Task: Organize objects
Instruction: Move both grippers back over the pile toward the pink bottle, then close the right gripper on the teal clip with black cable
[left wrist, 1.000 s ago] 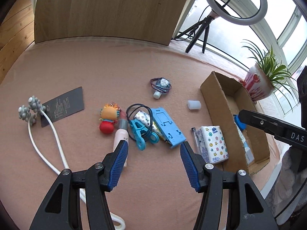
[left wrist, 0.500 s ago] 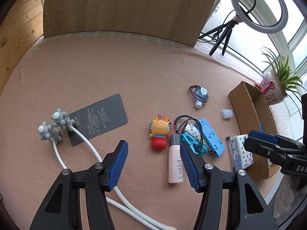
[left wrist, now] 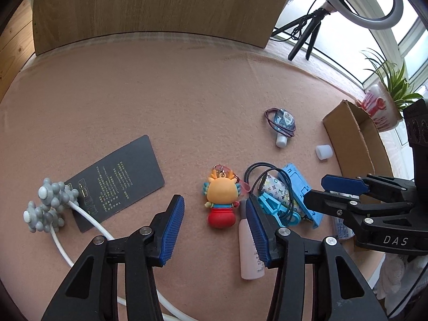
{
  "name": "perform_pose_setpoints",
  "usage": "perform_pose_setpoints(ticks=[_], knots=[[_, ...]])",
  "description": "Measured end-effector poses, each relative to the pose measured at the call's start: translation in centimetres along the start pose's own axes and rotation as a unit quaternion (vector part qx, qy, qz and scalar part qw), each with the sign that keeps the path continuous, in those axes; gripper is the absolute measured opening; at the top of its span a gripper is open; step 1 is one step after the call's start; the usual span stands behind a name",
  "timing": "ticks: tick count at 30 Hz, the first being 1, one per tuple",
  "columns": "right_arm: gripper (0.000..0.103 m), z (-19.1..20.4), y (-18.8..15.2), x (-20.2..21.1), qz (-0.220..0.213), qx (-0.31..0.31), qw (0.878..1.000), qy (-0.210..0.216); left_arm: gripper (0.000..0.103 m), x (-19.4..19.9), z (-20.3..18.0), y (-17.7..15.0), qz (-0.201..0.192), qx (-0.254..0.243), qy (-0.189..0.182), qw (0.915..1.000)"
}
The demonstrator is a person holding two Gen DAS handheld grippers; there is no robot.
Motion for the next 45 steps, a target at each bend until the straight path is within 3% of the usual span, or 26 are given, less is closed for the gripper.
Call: perform_pose_setpoints(ticks=[7,10,20,28,35,39,41,44,45], knots=[[0.048,-0.2,-0.1,-1.0,0.010,-0.001,1.000,-0.008,0.045,-1.0,-0.4,0.4,0.007,-0.014,-0.003,0.9999],[0.048,0.0,-0.3,-1.9,0.028,0.003,1.000,-0.003,0.037,-1.1,-0.5,0.6,0.008,-0.019,0.001,0.9998],[0.044,-1.1,-0.1,-1.5,0.020,0.003,1.000,-0.019,0.034,-0.9,0.0,0.6,0.000,-0.032,0.029,0.9991],[0.045,-0.5,1.1,0.6,-0.013,-0.030,0.998,0.047,0.033,-0.5,1.2,0.8,-0.006,-0.020,0.044,0.9988],[0.044,2.1,1.6,-1.4,0.010,-0.007,0.999,0.045,0.033,0.0,1.6,0.7,-0.006,-0.011,0.042,0.9990],[0.033,2.9,1.7,-2.1,0.010,0.007,0.999,0.033,0.050,0.4,1.1,0.8,-0.009,-0.015,0.037,0.9992],[0.014,3.2,1.7,-2.2,0.014,0.011,0.999,0.033,0.050,0.3,0.6,0.9,-0.007,-0.023,0.040,0.9989],[0.004,3.5,1.6,-1.9,0.010,0.017,0.999,0.029,0.049,-0.3,0.2,0.7,0.000,-0.039,0.050,0.9980],[0.004,3.6,1.6,-1.7,0.005,0.017,0.999,0.028,0.042,-0.6,0.2,0.5,0.004,-0.040,0.052,0.9978]])
Point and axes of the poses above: each gripper's, at about its wrist camera, not at the fingertips, and x roughly against the way its jaws point, z to its left, y to its top, the point moved 9 cm from there along -x, roughly the way its jaws point, and after that the axes turned 2 degrees about -x, right-handed, at the moved point
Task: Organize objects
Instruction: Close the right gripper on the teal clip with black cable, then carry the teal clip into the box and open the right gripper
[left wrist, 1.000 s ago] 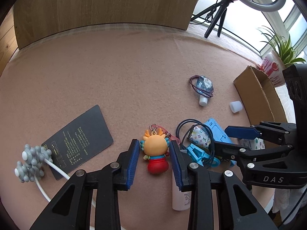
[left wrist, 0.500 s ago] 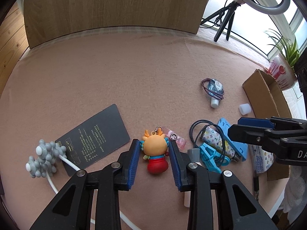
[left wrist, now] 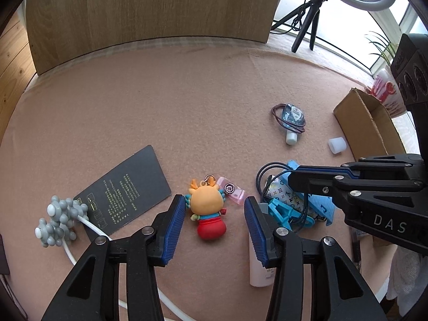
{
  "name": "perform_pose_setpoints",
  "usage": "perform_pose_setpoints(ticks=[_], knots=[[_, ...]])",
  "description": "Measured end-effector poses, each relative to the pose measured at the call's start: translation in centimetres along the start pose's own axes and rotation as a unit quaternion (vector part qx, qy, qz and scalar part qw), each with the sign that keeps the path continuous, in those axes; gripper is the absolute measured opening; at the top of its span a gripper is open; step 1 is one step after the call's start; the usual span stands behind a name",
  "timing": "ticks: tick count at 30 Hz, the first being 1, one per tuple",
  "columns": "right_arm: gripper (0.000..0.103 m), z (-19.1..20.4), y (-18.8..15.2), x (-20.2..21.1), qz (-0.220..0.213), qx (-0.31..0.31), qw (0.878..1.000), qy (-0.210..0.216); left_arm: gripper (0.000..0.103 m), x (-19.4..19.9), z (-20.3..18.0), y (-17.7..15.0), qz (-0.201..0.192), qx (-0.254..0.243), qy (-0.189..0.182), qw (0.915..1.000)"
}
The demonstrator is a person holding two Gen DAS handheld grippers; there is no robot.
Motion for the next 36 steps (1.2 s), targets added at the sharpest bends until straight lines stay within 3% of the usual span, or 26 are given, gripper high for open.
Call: perform_pose_setpoints(ticks=[2,5,20,23,25,29,32,34,36], knots=[[0.003,0.2,0.0,1.0,-0.015,0.001,1.000,0.002,0.029,-0.5,0.2,-0.3,0.006,0.002,0.003,1.0000],[0.003,0.4,0.0,2.5,-0.034,0.004,0.999,0.005,0.027,-0.4,0.5,-0.3,0.001,0.011,-0.004,0.9999],[0.003,-2.8,-5.8,3.9,-0.008,-0.060,0.998,0.032,0.031,0.6,0.4,-0.2,-0.014,0.028,-0.006,0.9995],[0.003,-3.8,-6.0,3.6,-0.005,-0.078,0.996,0.032,0.040,2.3,-1.3,0.1,-0.035,0.011,-0.018,0.9992],[0.003,-4.0,-6.1,3.6,-0.005,-0.083,0.996,0.034,0.041,3.4,-3.5,-0.3,-0.040,-0.017,-0.036,0.9984],[0.003,-4.0,-5.9,3.6,-0.008,-0.083,0.996,0.036,0.041,3.4,-7.6,-2.1,-0.018,-0.063,-0.067,0.9956],[0.003,-4.0,-5.7,3.4,-0.008,-0.086,0.996,0.040,0.041,2.7,-9.0,-2.8,-0.005,-0.067,-0.079,0.9946],[0.003,-4.1,-5.6,3.3,-0.007,-0.089,0.995,0.044,0.033,2.2,-9.3,-3.4,0.001,-0.068,-0.075,0.9949],[0.003,-4.1,-5.4,3.2,-0.007,-0.093,0.995,0.047,0.018,2.0,-9.5,-3.6,0.004,-0.072,-0.077,0.9944]])
Point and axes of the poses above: each gripper's, at about its wrist camera, not at the fingertips, and x roughly against the way its jaws point, z to its left, y to its top, the point moved 9 cm from there along -x, roughly the way its jaws point, and after that the axes turned 2 degrees about -x, right-handed, at the moved point
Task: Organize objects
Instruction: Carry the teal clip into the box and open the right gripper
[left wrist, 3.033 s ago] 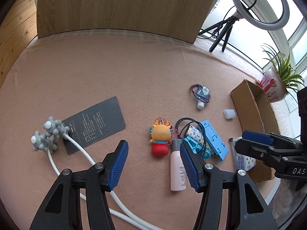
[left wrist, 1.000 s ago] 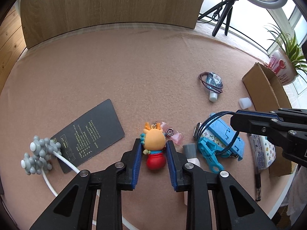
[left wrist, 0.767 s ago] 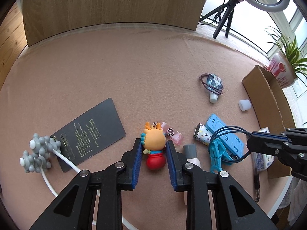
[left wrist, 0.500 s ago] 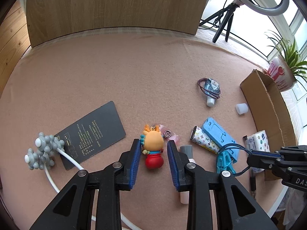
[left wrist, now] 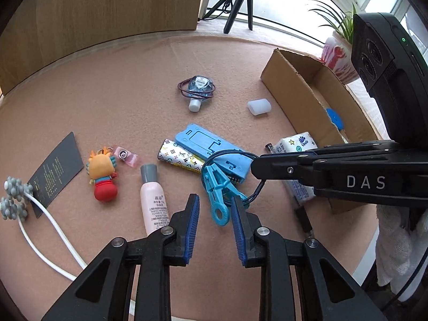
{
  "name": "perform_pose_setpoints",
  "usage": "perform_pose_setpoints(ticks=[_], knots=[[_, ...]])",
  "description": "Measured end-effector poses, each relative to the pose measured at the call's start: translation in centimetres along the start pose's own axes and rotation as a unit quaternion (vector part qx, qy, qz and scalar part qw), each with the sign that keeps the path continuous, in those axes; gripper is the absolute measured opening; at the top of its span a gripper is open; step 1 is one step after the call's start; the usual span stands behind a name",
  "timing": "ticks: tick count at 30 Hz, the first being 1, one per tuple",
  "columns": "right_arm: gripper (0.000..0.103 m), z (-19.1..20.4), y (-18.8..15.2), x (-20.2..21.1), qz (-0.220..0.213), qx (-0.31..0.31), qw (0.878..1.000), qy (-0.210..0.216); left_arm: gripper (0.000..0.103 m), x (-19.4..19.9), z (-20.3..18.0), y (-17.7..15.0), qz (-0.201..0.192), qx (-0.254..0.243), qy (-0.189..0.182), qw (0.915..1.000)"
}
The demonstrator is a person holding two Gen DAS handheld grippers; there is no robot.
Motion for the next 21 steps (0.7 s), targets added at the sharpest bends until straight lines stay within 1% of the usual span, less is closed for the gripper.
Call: perform_pose_setpoints(ticks=[2,5,8,11,12,15,17,19,21], knots=[[0.003,0.1,0.2,-0.1,0.000,-0.002,1.000,0.002,0.009,-0.2,-0.2,-0.4,0.004,-0.006,-0.001,1.0000],[0.003,0.3,0.2,-0.3,0.002,-0.001,1.000,0.001,0.005,-0.6,-0.1,-1.0,0.006,-0.001,-0.005,1.0000],[0.003,0.2,0.3,-0.4,0.001,0.002,1.000,-0.008,0.005,-0.2,0.6,-1.3,-0.002,0.028,-0.016,0.9995],[0.003,0.0,0.2,-0.5,0.005,-0.004,1.000,-0.006,0.005,0.6,1.7,-1.3,-0.020,0.060,-0.025,0.9977],[0.003,0.0,0.0,-0.6,0.008,-0.007,1.000,-0.002,0.005,0.9,2.1,-1.1,-0.028,0.070,-0.022,0.9969],[0.003,0.9,-0.6,-0.6,0.021,-0.009,0.999,0.022,0.005,1.6,3.4,-0.7,-0.047,0.083,0.011,0.9954],[0.003,1.9,-1.2,-0.4,0.027,0.006,0.999,0.027,0.004,1.8,3.9,-0.5,-0.052,0.094,0.019,0.9941],[0.003,2.7,-1.7,-0.1,0.029,0.021,0.999,0.028,0.004,1.7,4.3,-0.3,-0.053,0.101,0.022,0.9932],[0.003,2.9,-1.8,0.7,0.020,0.030,0.999,0.022,0.004,1.9,4.7,-0.2,-0.054,0.106,0.016,0.9928]])
Point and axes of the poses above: each gripper's, at about its wrist camera, not at the fingertips, and x roughly against the way its jaws point, z to its left, y to its top, the point moved 9 cm from there along -x, roughly the way its jaws point, and after that the axes turned 2 degrees about -x, right-handed, at the moved point
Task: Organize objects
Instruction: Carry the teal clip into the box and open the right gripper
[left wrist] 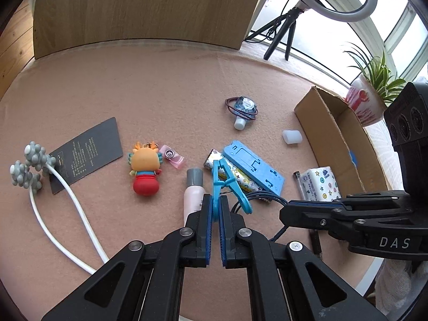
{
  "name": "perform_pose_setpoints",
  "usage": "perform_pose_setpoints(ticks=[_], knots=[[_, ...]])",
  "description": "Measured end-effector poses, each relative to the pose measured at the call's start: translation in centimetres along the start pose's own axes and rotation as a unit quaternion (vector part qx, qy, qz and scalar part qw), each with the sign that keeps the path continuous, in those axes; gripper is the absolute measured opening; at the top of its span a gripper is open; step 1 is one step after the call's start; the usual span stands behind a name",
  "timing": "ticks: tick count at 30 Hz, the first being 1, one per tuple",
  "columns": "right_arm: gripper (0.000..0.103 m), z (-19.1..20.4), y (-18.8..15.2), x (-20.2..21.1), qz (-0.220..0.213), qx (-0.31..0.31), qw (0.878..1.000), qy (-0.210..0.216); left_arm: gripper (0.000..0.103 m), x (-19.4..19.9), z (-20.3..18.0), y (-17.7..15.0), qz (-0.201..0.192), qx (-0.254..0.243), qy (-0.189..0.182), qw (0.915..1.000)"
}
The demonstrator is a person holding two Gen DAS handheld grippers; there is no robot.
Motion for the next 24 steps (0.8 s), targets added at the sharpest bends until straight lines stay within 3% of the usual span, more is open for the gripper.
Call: perform_pose_setpoints(ticks=[10,24], knots=[[0.003,-4.4,1.0,8.2,-0.090,-0.036,0.995,-0.024,0.004,1.4,-1.8,1.4,-0.012,-0.021,-0.003,0.9997],[0.003,-13.5,-0.9,17.6,-0.173,-0.105,0.975,-0.088,0.004,1.6,-15.2,3.3,-0.020,-0.111,-0.071,0.9910]])
Point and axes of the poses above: each gripper's, at about its wrist camera, not at the fingertips, and x roughly against the way its jaws point, z to its left, y to its top, the point moved 9 cm from there along -x, roughly the way its jaws point, and after that the axes turned 2 degrees about -x, right-handed, at the moved point
